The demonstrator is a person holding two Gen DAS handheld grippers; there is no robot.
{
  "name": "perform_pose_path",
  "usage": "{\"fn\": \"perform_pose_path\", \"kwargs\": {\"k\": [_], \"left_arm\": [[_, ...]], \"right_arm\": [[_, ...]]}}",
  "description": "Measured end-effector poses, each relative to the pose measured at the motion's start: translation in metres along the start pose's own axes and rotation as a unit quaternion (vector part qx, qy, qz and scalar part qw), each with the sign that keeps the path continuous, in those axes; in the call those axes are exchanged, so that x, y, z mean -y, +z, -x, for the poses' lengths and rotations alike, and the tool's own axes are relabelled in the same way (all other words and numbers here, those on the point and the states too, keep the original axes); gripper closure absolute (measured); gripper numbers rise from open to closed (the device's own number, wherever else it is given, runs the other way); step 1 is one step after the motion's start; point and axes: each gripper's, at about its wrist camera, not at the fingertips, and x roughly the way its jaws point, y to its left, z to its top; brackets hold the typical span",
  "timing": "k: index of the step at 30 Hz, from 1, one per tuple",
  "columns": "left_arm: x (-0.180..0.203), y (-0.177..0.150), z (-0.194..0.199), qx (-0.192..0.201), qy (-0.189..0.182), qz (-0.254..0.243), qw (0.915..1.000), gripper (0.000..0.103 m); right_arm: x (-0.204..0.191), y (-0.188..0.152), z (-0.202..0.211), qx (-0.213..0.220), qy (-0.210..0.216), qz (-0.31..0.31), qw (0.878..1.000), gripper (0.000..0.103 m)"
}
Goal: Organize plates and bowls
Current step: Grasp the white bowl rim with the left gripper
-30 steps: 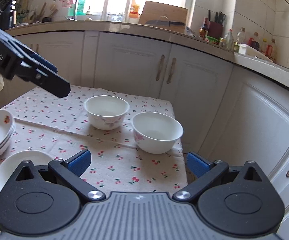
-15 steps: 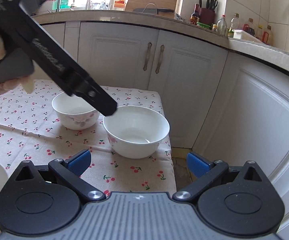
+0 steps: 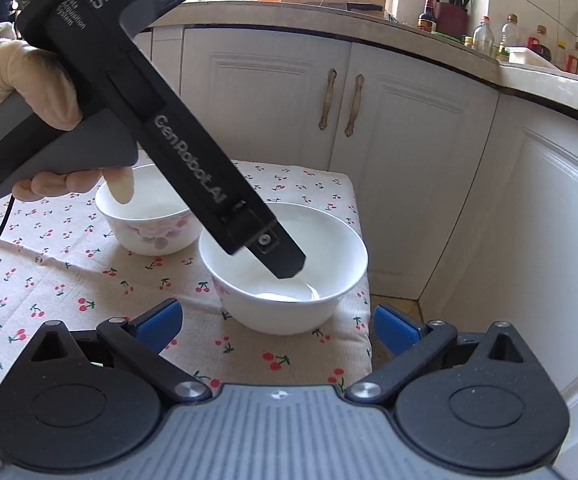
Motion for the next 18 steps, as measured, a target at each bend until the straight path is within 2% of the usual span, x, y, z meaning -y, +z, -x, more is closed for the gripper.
{"fn": "perform_pose_path", "kwargs": {"k": [5, 9, 13, 18], "left_arm": [[-0.002, 0.004, -0.01, -0.004, -0.008, -0.001, 1.0, 0.004], [-0.002, 0.005, -0.017, -0.011, -0.014, -0.006, 0.9998, 0.01], [-0.003, 0.005, -0.019, -0.012, -0.018, -0.008, 0.9997, 0.013], [-0.003, 0.005, -0.021, -0.013, -0.024, -0.008, 0.9996, 0.013]], "right_arm": [[0.002, 0.0, -0.008, 0.0, 0.005, 0.005, 1.0, 0.002], [0.004, 0.002, -0.013, 0.002, 0.009, 0.003, 1.0, 0.005], [0.003, 0.002, -0.015, 0.004, 0.015, 0.005, 1.0, 0.013], [0.0, 0.003, -0.016, 0.005, 0.013, 0.012, 1.0, 0.013]]}}
